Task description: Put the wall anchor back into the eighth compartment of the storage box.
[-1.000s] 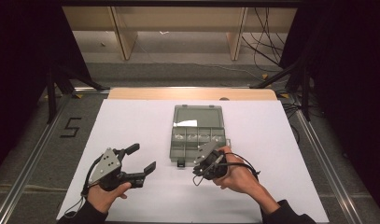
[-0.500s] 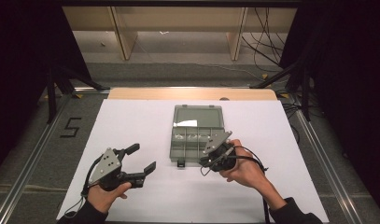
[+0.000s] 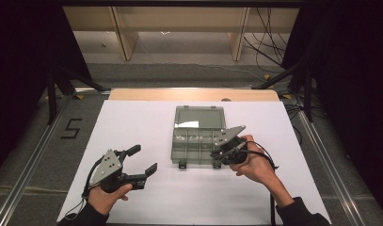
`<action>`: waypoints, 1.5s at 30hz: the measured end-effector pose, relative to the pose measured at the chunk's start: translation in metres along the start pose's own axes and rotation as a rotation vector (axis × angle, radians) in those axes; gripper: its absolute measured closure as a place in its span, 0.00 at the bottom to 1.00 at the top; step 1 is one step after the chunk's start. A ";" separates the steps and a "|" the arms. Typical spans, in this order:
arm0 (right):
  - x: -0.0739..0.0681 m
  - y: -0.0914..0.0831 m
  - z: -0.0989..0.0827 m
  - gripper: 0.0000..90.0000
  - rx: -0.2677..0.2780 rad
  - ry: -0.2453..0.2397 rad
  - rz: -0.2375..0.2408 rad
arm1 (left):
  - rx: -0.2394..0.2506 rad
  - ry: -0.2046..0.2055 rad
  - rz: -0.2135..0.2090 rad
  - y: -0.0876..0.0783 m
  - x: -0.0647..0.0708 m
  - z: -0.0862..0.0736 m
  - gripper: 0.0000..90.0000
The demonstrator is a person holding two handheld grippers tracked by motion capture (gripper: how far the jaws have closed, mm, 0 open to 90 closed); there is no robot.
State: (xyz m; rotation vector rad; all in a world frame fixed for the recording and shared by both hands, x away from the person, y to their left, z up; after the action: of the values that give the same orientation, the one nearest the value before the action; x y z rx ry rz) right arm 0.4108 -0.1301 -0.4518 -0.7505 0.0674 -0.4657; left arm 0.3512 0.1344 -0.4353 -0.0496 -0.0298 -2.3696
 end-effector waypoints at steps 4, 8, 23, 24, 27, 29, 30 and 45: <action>0.011 0.001 -0.004 0.94 0.000 0.015 -0.041 | -0.002 0.000 0.001 0.000 0.000 0.000 0.18; 0.020 0.005 -0.012 0.94 -0.017 0.038 -0.061 | -0.002 0.003 -0.001 0.000 0.000 -0.001 0.18; 0.037 0.014 -0.023 0.94 -0.018 0.083 -0.115 | 0.000 0.001 -0.001 0.001 0.000 -0.001 0.18; 0.037 0.016 -0.023 0.94 -0.009 0.088 -0.122 | 0.000 0.000 0.000 0.001 0.000 -0.001 0.18; 0.039 0.019 -0.025 0.94 -0.014 0.098 -0.125 | 0.000 0.001 -0.001 0.001 0.000 -0.001 0.18; 0.040 0.020 -0.027 0.94 -0.021 0.097 -0.131 | 0.000 0.000 -0.001 0.001 0.000 -0.001 0.18; 0.040 0.020 -0.028 0.94 -0.032 0.104 -0.121 | 0.001 -0.001 -0.001 0.001 0.000 0.000 0.18; 0.046 0.017 -0.030 0.55 0.058 0.180 -0.202 | 0.003 -0.003 0.000 0.000 0.000 0.000 0.18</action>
State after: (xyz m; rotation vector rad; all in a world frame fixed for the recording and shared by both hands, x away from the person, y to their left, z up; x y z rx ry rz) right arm 0.4516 -0.1586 -0.4801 -0.6603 0.1465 -0.7244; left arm 0.3511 0.1342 -0.4351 -0.0517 -0.0348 -2.3695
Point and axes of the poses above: each handheld gripper's, and its own axes: y roughly forward along the jaws, z roughly out of its top, x roughly to its right, the point moved 7 cm from there along y, roughly forward along the jaws, and after that the axes turned 9 degrees about x, right-handed, at the moved point
